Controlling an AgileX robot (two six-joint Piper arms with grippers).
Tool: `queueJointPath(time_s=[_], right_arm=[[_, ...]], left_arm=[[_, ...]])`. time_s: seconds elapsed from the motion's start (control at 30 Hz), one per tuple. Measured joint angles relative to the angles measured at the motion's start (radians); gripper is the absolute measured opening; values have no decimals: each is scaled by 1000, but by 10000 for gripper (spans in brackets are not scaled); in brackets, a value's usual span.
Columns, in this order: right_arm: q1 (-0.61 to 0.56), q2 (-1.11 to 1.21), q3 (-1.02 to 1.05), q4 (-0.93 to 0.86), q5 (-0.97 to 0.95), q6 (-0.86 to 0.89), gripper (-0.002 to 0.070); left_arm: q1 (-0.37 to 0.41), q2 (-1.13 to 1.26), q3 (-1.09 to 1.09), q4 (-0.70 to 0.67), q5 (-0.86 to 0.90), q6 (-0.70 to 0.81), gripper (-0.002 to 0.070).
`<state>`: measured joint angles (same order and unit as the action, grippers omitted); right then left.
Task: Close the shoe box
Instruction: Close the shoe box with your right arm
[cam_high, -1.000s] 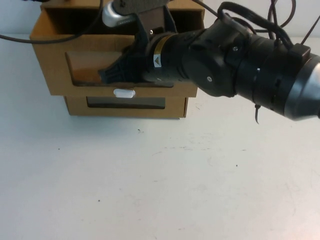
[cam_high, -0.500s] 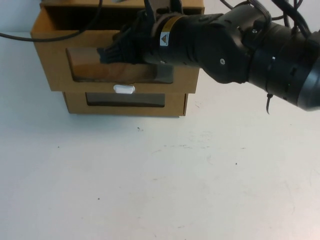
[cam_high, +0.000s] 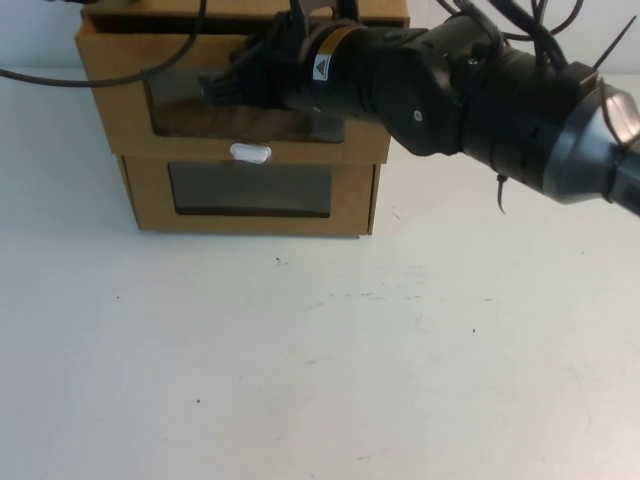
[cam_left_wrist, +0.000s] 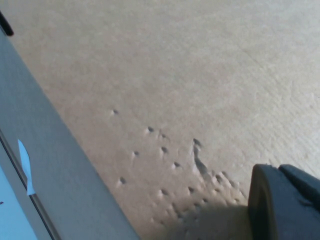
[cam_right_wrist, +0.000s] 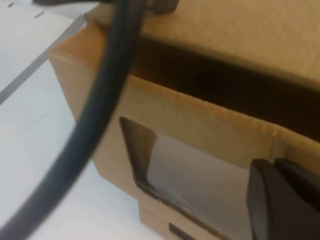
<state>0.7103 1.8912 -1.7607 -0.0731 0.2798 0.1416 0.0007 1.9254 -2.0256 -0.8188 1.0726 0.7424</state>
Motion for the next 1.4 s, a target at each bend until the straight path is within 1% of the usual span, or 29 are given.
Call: queueJointPath(time_s=[0.23,0.97,1.17,1.4], right_arm=[[-17,49,-43,0,-53,0,-12],[-49,88,-45,2,-157,-2,-12],[-57,88,-47,9,-138,-2,-12],[-65,81,-49,43,-44,-3,-13]], left_arm=[[0,0,0,0,2,0,-5],[0,0,0,-10,12,-4,-5],[0,0,0,-14,16,-4,-5],[0,0,0,-18,16,-4,-5]])
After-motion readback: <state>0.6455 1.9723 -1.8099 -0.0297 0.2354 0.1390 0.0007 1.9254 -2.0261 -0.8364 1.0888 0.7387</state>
